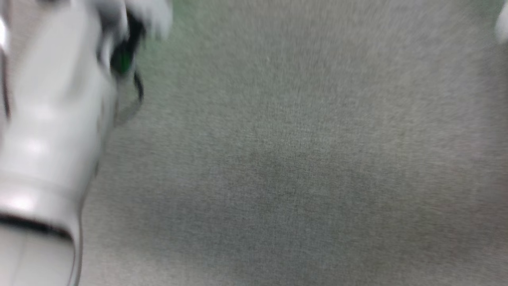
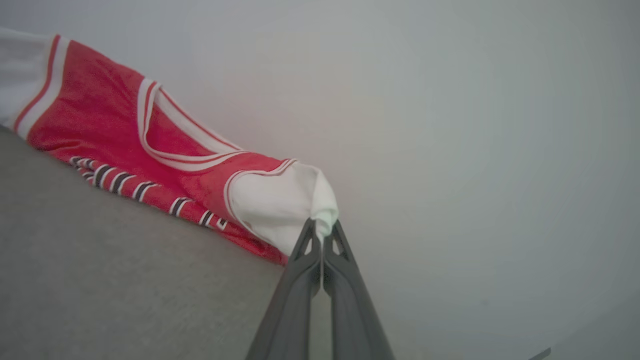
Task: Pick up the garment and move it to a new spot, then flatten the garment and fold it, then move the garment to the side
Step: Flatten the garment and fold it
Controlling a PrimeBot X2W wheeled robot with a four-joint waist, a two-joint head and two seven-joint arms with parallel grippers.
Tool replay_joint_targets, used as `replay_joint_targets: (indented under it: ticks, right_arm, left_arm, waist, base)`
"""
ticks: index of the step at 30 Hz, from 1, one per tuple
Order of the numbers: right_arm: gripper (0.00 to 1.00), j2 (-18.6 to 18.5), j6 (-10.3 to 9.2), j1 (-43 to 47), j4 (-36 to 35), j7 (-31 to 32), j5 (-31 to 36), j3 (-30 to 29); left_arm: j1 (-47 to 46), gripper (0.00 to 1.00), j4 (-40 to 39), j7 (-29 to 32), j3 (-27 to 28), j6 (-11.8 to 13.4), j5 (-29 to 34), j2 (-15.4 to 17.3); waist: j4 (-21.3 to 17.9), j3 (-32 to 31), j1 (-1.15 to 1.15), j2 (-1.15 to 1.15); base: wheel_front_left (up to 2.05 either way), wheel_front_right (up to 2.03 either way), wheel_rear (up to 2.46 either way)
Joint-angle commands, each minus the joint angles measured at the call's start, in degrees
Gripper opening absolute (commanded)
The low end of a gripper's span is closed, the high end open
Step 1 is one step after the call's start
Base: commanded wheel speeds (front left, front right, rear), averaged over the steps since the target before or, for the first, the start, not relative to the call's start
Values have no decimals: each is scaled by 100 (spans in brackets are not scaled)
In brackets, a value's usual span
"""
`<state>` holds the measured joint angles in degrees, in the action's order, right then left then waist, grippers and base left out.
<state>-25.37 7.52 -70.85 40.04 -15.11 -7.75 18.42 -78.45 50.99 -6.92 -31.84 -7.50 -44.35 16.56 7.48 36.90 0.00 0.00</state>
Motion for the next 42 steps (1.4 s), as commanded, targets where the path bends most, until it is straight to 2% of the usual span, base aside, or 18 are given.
replay_joint_targets:
  ticks: [1, 5, 7, 10, 12, 18, 22, 27, 32, 37, 42]
  right_arm:
    - [0, -170, -6, 655, -223, 24, -307, 154]
    - [0, -440, -6, 2102, -774, 111, -900, 217]
    - [0, -572, -6, 2712, -1090, 132, -1035, 66]
    - [0, -684, -6, 3693, -1508, 200, -1163, -237]
    - [0, -767, -6, 4289, -1801, 258, -1126, -414]
    - [0, -721, -6, 5952, -2995, 723, -1012, -832]
    - [0, -660, -6, 6903, -3712, 1101, -930, -1148]
    - [0, -662, -6, 7887, -4219, 1372, -820, -1415]
    - [0, -494, -7, 8386, -4327, 1441, -854, -1670]
    - [0, -331, -6, 8693, -4408, 1577, -855, -1828]
    - [0, -238, -6, 8751, -4478, 1696, -843, -1894]
  left_arm:
    - [655, 0, -249, 23, -142, 8, -205, 241]
    - [2007, 0, -873, 34, -354, 7, -593, 696]
    - [2602, 0, -1180, 39, -369, 7, -706, 928]
    - [3529, 0, -1728, 2, -418, 135, -801, 1200]
    - [4120, 0, -2172, -31, -448, 355, -792, 1390]
    - [5743, 0, -3412, -245, -242, 1279, -1007, 1865]
    - [6576, 0, -4110, -296, -170, 1707, -1121, 2140]
    - [7369, 0, -4704, -351, -102, 2142, -1268, 2292]
    - [7784, 0, -4969, -411, -15, 2349, -1436, 2286]
    - [8037, 0, -5172, -421, 3, 2478, -1549, 2242]
    - [8076, 0, -5275, -408, -30, 2477, -1583, 2190]
  waist:
    - [-96, -1410, 0, 0]
    - [-261, -2018, 0, 0]
    - [-328, -2235, 0, 0]
    - [-392, -2522, 0, 0]
    - [-427, -2666, 0, 0]
    - [-568, -2930, 0, 0]
    - [-620, -2979, 0, 0]
    - [-609, -2997, 0, 0]
    - [-601, -2974, 0, 0]
    - [-599, -2931, 0, 0]
    - [-568, -2887, 0, 0]
  base:
    - [0, 0, 0]
    - [0, 0, 0]
    - [0, 0, 0]
    - [0, 0, 0]
    - [0, 0, 0]
    - [0, 0, 0]
    - [0, 0, 0]
    - [0, 0, 0]
    - [0, 0, 0]
    - [0, 0, 0]
    - [0, 0, 0]
